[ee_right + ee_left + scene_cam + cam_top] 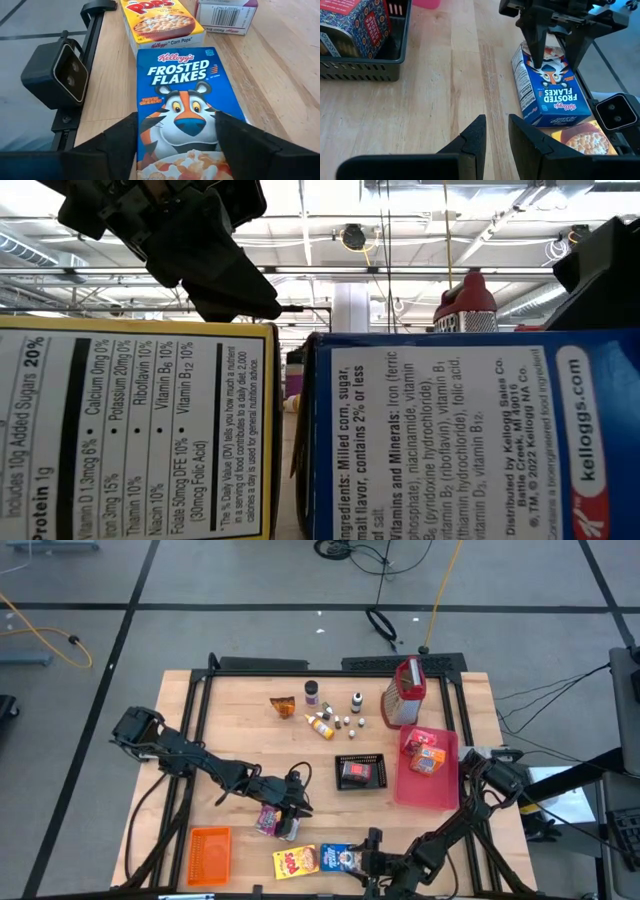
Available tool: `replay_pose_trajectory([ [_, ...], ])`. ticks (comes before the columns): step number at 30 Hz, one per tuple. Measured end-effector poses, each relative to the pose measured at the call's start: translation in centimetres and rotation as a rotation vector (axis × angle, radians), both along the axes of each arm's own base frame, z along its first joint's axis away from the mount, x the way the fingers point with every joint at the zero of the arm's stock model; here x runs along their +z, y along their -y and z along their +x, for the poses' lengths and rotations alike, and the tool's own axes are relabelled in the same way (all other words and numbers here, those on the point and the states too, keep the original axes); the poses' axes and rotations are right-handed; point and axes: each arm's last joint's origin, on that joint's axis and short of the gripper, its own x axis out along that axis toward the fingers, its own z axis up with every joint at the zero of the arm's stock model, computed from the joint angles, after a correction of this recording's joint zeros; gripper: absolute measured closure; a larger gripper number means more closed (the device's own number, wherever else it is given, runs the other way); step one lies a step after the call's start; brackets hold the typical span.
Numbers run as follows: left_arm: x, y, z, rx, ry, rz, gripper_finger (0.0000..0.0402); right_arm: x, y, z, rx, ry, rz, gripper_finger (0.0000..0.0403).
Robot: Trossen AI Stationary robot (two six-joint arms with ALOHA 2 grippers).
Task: Pick & Place Kitchen Items
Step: Put the blue cereal box into the red bin
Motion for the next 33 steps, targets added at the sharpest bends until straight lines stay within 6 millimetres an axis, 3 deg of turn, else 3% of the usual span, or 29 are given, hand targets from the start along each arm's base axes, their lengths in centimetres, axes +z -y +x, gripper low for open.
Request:
replay_pose_trajectory([
  [16, 0.0, 0.0, 0.0, 0.0, 0.0, 0.0, 0.0321, -0.2, 0.2, -0.2, -0.023, -0.022, 0.001, 0.0325],
  [21, 0.0, 0.0, 0.0, 0.0, 0.0, 0.0, 0.0321, 0.5, 0.2, -0.2, -0.008, -0.015, 0.012, 0.039],
  [33, 0.0, 0.0, 0.0, 0.0, 0.0, 0.0, 0.0321, 4.7, 0.3, -0.3, 0.063, 0.087, -0.028, 0.0402],
])
